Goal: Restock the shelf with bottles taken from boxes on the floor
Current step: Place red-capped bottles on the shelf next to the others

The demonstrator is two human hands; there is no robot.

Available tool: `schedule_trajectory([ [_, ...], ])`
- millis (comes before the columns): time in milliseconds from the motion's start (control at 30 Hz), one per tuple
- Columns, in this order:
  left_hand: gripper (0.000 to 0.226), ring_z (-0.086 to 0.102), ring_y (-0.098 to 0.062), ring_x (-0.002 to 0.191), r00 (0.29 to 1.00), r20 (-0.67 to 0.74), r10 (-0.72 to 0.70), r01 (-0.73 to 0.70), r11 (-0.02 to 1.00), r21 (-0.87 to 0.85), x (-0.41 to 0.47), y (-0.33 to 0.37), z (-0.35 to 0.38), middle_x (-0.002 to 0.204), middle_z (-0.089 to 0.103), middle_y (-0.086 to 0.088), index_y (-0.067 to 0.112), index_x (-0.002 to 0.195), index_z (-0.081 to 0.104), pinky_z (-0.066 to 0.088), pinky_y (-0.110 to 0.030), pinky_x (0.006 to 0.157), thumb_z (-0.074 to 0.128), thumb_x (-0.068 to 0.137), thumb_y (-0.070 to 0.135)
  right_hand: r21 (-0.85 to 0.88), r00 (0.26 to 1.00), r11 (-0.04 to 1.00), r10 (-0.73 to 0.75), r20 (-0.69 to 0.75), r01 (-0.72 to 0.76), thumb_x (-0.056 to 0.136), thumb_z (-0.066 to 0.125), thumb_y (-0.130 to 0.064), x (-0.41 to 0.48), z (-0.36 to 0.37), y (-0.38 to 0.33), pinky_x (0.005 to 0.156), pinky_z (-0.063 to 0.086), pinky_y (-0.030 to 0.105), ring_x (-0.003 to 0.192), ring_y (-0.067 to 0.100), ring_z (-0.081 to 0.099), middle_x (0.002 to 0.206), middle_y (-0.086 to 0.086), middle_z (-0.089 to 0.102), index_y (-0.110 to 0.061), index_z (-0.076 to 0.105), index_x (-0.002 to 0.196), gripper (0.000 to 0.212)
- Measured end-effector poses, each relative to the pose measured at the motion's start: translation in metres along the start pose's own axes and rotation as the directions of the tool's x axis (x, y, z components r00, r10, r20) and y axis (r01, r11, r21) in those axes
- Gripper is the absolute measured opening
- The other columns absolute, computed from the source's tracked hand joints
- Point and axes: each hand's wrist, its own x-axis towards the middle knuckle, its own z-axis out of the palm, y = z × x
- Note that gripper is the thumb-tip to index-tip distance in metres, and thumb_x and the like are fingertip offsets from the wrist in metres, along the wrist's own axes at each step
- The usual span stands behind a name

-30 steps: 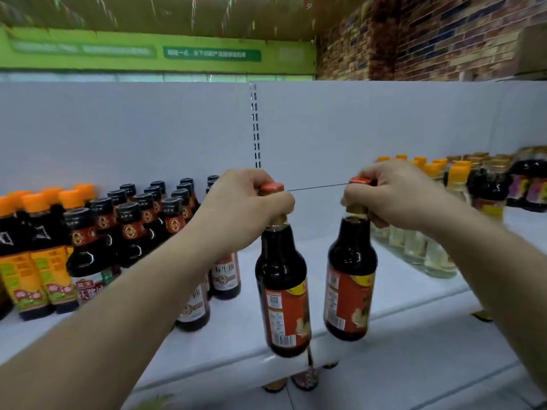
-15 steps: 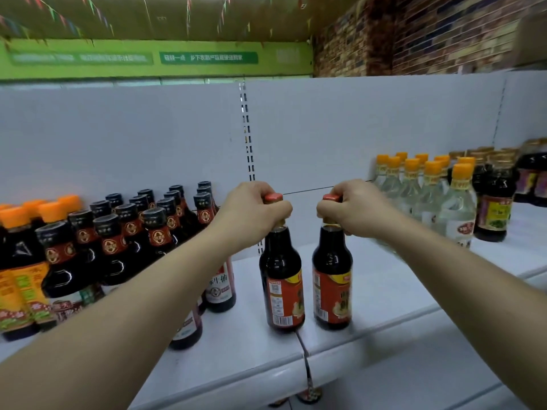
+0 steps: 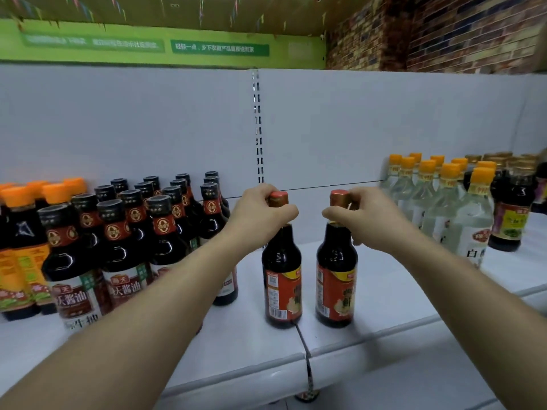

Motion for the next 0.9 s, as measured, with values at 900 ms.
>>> schedule_trajectory([
  [900,0.063,0.066,0.002,0.091,0.958,-0.013,-0.285,0.285,0.955,0.085,-0.086,-0.100,0.054,0.104,0.066,0.022,0.042,0.105,0.048,0.059,-0.034,0.085,0.087,0.059,0.060,0.288,0.983,0.943,0.133,0.128,-0.165,0.065,0.096,-0.035,-0.057,0.062,0.102,0.082,0.057,0.027,0.094,-0.004,0.069,0.105,-0.018,0.075,-0.038,0.061,0.119,0.065],
])
